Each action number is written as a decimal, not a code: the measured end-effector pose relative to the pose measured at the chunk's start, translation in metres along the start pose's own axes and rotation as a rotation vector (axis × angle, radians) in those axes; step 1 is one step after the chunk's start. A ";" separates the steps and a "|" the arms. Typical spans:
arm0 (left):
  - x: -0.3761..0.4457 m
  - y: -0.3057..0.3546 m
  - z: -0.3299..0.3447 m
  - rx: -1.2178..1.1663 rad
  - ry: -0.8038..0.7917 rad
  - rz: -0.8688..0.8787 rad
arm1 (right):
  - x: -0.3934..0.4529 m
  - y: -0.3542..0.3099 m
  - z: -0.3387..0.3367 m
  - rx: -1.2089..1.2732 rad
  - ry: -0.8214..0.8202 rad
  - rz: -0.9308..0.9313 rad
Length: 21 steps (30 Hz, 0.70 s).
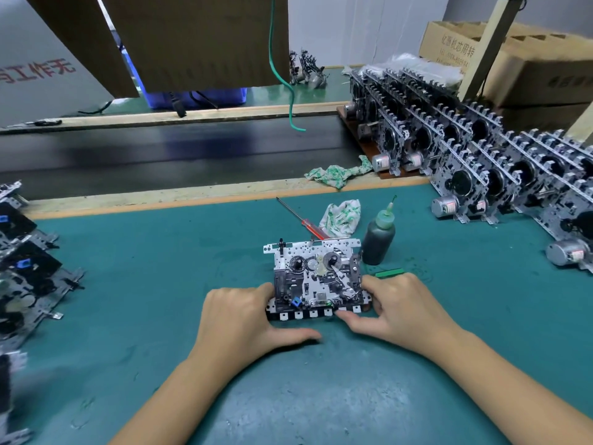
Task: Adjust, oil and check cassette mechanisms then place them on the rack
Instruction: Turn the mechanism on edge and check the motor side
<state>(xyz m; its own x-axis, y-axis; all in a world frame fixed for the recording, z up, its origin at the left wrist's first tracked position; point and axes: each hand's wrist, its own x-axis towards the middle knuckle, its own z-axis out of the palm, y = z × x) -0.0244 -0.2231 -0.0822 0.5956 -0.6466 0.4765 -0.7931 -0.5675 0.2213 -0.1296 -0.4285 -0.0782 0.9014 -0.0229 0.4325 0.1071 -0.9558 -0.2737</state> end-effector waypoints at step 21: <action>-0.002 0.007 -0.002 0.070 0.020 -0.097 | 0.001 0.004 -0.004 -0.090 -0.196 -0.002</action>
<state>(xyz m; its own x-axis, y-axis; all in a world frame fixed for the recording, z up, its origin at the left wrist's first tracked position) -0.0310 -0.2250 -0.0801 0.6658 -0.5770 0.4730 -0.7207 -0.6614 0.2077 -0.1304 -0.4334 -0.0753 0.9665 0.0280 0.2552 0.0789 -0.9783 -0.1917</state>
